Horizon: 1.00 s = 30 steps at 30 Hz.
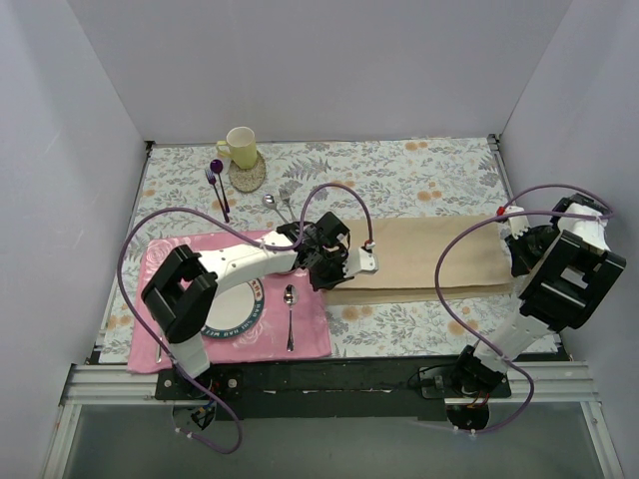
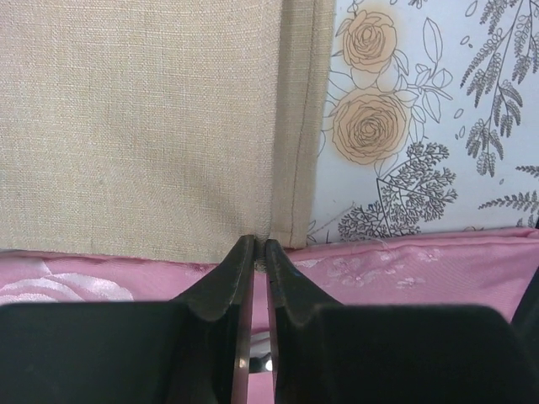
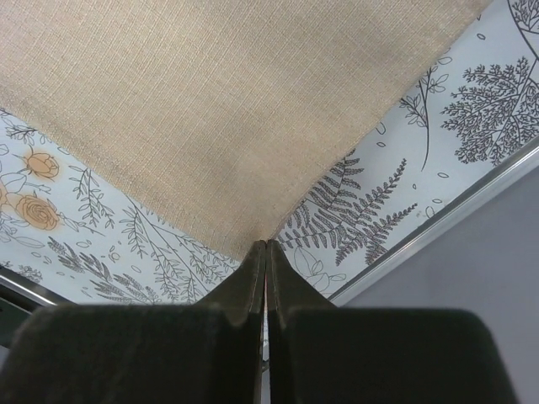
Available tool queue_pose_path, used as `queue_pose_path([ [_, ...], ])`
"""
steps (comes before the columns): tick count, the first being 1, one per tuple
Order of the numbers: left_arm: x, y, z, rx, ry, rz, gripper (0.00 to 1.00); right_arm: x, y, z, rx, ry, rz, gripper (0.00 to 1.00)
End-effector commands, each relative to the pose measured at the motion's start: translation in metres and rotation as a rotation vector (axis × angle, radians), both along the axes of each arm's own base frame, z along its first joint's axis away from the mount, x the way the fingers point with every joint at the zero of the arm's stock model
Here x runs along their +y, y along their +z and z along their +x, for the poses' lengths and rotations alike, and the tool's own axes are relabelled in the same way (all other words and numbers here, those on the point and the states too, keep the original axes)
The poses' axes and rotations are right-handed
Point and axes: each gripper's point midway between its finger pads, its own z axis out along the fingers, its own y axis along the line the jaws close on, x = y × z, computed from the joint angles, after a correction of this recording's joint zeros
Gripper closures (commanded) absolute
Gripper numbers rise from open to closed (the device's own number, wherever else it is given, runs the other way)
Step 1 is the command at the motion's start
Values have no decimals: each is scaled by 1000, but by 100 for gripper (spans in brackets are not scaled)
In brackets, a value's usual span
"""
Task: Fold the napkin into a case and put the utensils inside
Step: Fold and flatten the napkin at the center of the board.
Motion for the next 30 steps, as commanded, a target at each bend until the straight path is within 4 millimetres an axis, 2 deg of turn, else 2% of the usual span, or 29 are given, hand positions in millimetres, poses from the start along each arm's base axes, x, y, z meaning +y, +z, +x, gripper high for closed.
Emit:
queue_pose_path([
  [1, -2, 42, 1, -44, -14, -57, 100, 5, 24, 2, -51, 21, 5, 99],
  [6, 4, 39, -7, -21, -29, -39, 100, 9, 19, -5, -48, 36, -2, 99],
  [12, 9, 17, -11, 5, -10, -15, 100, 14, -7, -18, -19, 33, -17, 99],
  [16, 9, 0, -8, 11, 9, 4, 100, 19, -21, -15, -5, 13, -15, 99],
  [22, 8, -25, -10, 60, 26, 38, 100, 12, -32, -8, -4, -7, -49, 99],
  [26, 9, -30, -11, 67, 27, 46, 100, 11, -32, -8, 2, -11, -54, 99],
  [28, 8, -27, -9, 60, 28, 42, 100, 10, -30, -7, -4, -11, -56, 99],
  [30, 3, -14, -8, 59, 32, 21, 100, 11, -28, -7, -5, -14, -53, 99],
])
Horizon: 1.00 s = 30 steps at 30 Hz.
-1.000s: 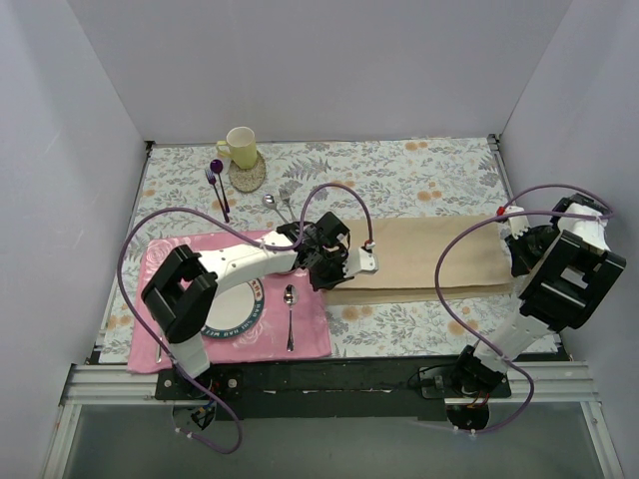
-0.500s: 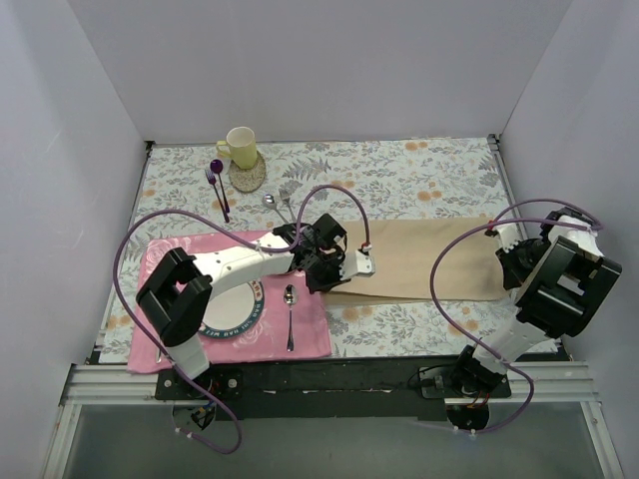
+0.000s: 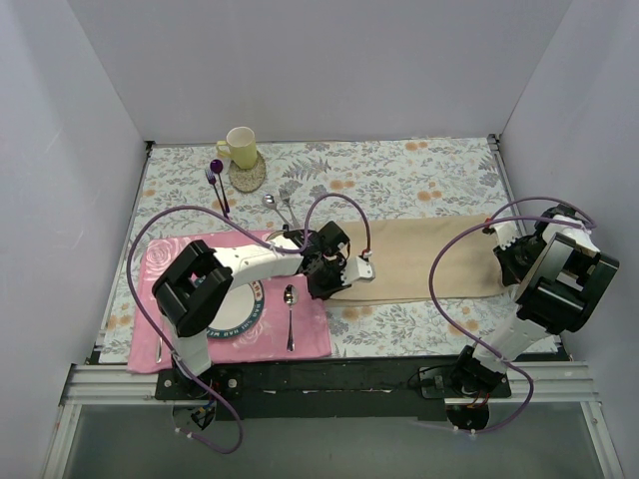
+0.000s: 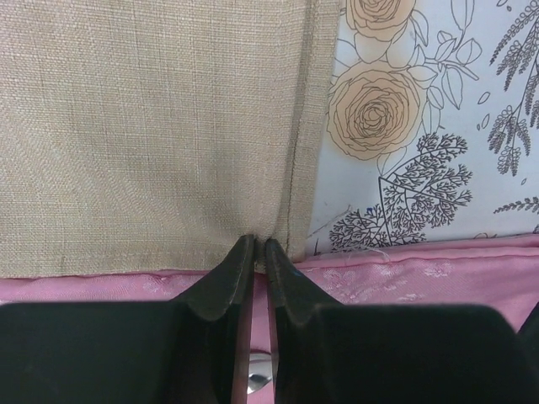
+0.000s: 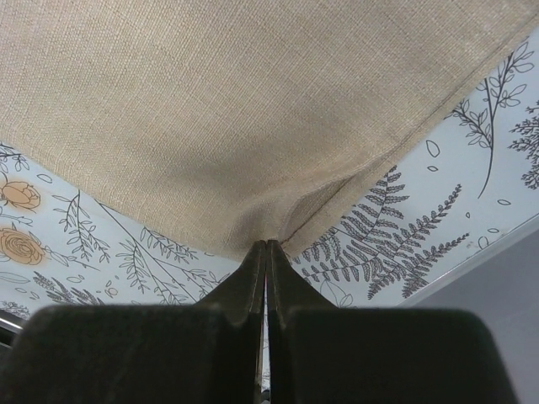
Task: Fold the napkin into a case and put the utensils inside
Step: Fold and flatten the napkin at the center of the board.
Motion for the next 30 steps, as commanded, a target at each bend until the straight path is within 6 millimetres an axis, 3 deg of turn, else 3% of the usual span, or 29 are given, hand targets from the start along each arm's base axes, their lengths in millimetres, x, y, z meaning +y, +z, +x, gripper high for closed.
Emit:
queue_pose_path([
  [1, -18, 38, 10, -33, 9, -81, 100, -2, 4, 5, -13, -10, -6, 99],
  [4, -26, 62, 6, -16, -8, -117, 100, -3, 4, 4, -11, -11, -10, 99],
  [7, -24, 66, -5, 19, -35, -117, 100, -3, 3, 4, -3, -17, -10, 99],
  [15, -14, 43, -29, 112, -50, -84, 100, -4, 5, 5, 1, -31, -9, 99],
  [24, -2, 1, -27, 118, -4, -6, 99, -11, 6, 7, 0, -41, -42, 99],
  [26, -3, 1, -23, 101, 2, -9, 90, -13, 5, 4, 4, -34, -58, 99],
  [27, -5, 4, -23, 103, 3, -15, 79, -13, 5, 3, 4, -24, -61, 99],
  [29, -13, 19, -20, 116, 9, -60, 69, -10, 10, 2, -2, -15, -54, 99],
  [30, -16, 32, -19, 124, 15, -92, 63, -9, 13, 3, -10, -23, -48, 92],
])
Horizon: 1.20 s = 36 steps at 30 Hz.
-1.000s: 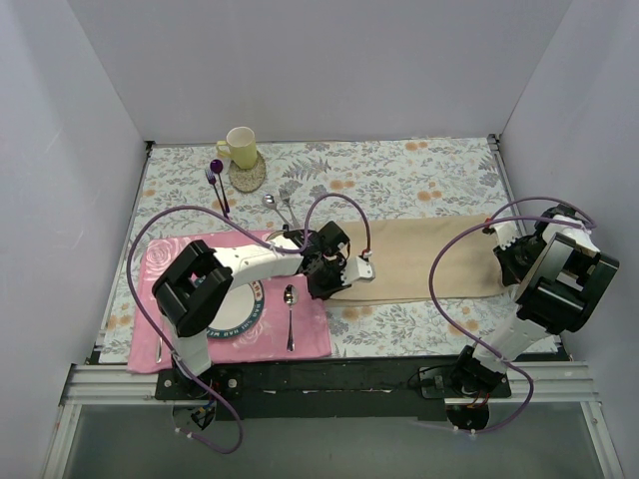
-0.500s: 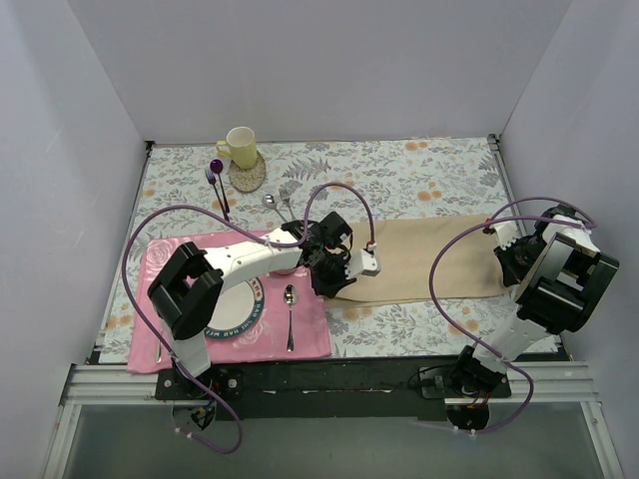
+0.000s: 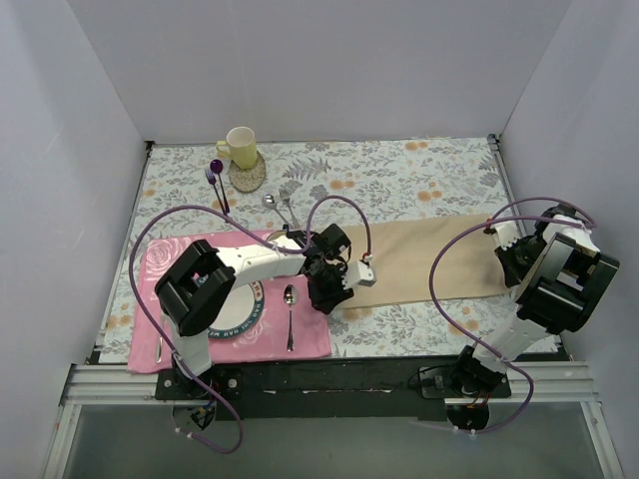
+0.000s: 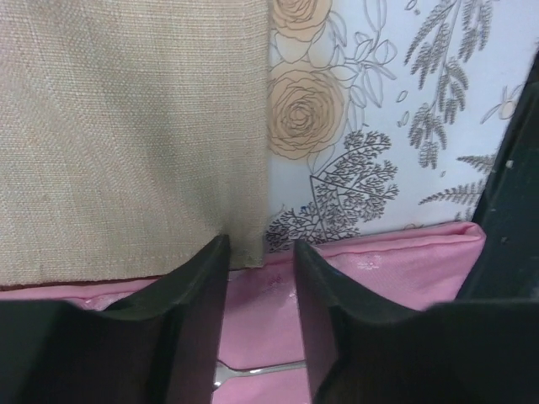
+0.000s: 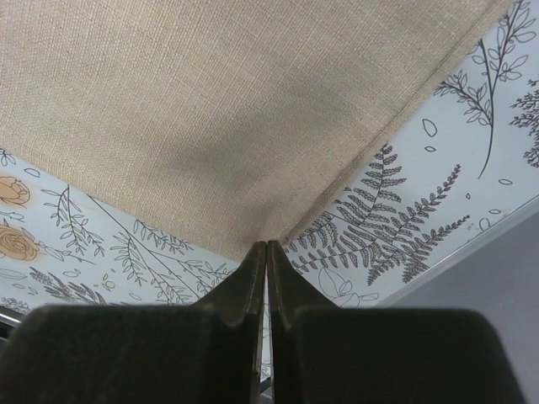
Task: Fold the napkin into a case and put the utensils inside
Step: Fold and flatten the napkin at the center of the board, then smooth out the rectangle-folded napkin at the center of the board.
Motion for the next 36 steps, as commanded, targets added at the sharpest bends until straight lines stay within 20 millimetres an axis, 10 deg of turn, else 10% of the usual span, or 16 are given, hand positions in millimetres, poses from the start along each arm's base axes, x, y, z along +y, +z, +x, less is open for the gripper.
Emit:
queue_pose_path([
  [1, -16, 45, 10, 27, 56, -131, 57, 2, 22, 12, -63, 12, 8, 82],
  [6, -39, 123, 60, -14, 216, -349, 46, 24, 96, 44, -190, -16, 163, 53],
  [11, -54, 118, 122, -102, 443, -319, 47, 57, 119, 81, -277, -40, 276, 54],
  [18, -55, 90, 175, -183, 575, -251, 61, 95, 87, 144, -358, -11, 199, 68],
  [23, -48, 57, 183, -179, 595, -158, 67, 74, 53, 181, -361, -67, 89, 73],
  [32, -11, -1, 177, -162, 579, -13, 80, 38, 0, 204, -353, -167, -62, 80],
  [36, 3, -14, 178, -180, 554, 34, 81, 34, -24, 184, -250, -157, -94, 83],
])
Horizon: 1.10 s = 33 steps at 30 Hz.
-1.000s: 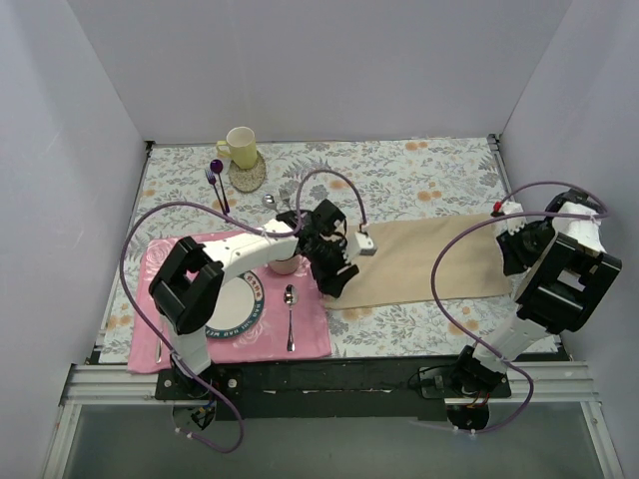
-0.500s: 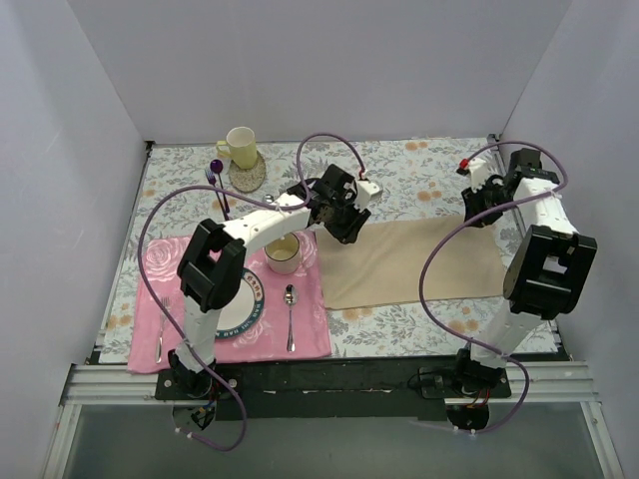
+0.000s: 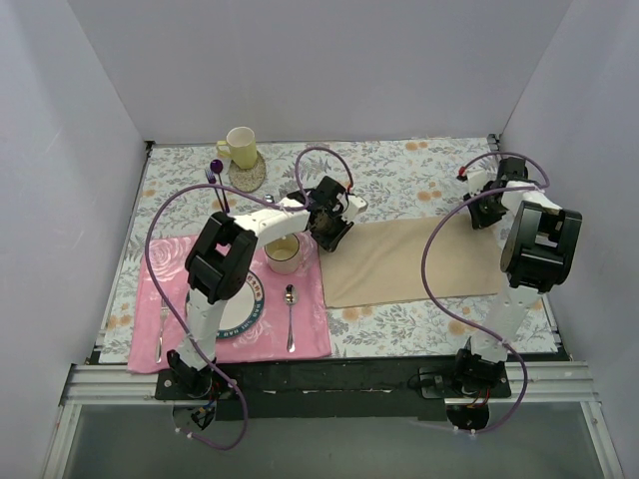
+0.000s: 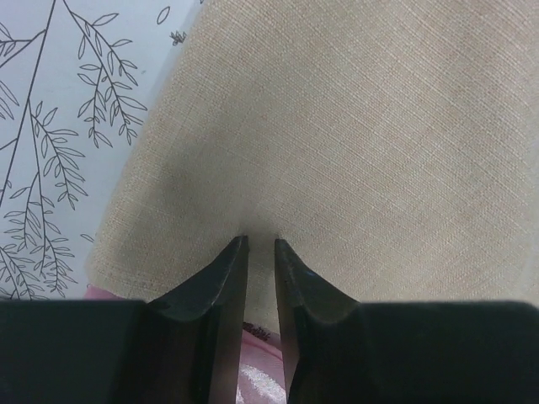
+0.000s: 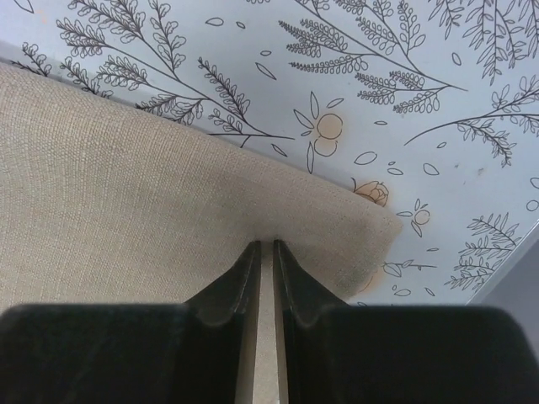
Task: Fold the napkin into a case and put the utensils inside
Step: Smooth out the rectangle-folded napkin at the center of the board.
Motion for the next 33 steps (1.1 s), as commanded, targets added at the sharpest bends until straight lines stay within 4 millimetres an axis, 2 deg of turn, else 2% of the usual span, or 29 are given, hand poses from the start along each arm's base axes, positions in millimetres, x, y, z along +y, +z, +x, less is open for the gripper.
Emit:
queue_pose_path([
  [1, 20, -10, 6, -23, -21, 72, 81, -19, -25, -16, 76, -39, -93, 83],
  [3, 22, -14, 13, -23, -22, 78, 81, -21, -31, -37, 121, -17, -102, 84],
  [4, 21, -12, 18, -32, -21, 71, 81, -19, -34, -57, 157, -10, -97, 84],
  [5, 20, -15, 20, -29, -24, 71, 80, -19, -33, -67, 170, -7, -94, 84],
  [6, 21, -16, 22, -20, -24, 63, 80, -23, -23, -74, 157, 1, -101, 84],
  [7, 17, -11, 28, -34, -22, 48, 80, -19, -27, -95, 207, 9, -88, 84],
  [9, 15, -9, 34, -35, -20, 31, 79, -26, -13, -107, 197, 3, -100, 84],
  [11, 3, 7, 41, -35, -25, -40, 77, -33, -2, -114, 194, 10, -114, 83],
  [12, 1, 19, 46, -42, -18, -78, 76, -38, 9, -112, 169, 0, -121, 80],
  [13, -9, 32, 44, -25, -24, -145, 74, -36, 17, -107, 145, 5, -96, 78],
  [15, -19, 62, 57, -66, -4, -220, 69, -31, 44, -92, 95, 13, -56, 71],
  [16, -25, 79, 56, -75, -12, -263, 66, -16, 56, -82, 56, 37, 28, 68],
  [17, -35, 95, 54, -70, -42, -323, 57, -9, 65, -76, 42, 27, 76, 63],
  [19, -47, 115, 50, -68, -62, -390, 52, 16, 86, -60, 6, 62, 168, 60],
  [21, -62, 126, 46, -58, -90, -431, 49, 42, 91, -51, -3, 99, 214, 63],
  [26, -85, 98, 34, -1, -109, -401, 53, 99, 80, -41, 1, 189, 296, 79],
  [27, -90, 94, 33, 9, -98, -401, 55, 113, 75, -40, 19, 190, 319, 79],
  [30, -92, 76, 39, 27, -49, -392, 59, 136, 66, -31, 18, 210, 360, 80],
  [32, -94, 69, 42, 29, -41, -390, 64, 146, 61, -25, 6, 223, 382, 82],
  [33, -94, 60, 43, 40, -34, -377, 65, 153, 53, -24, 25, 227, 391, 82],
])
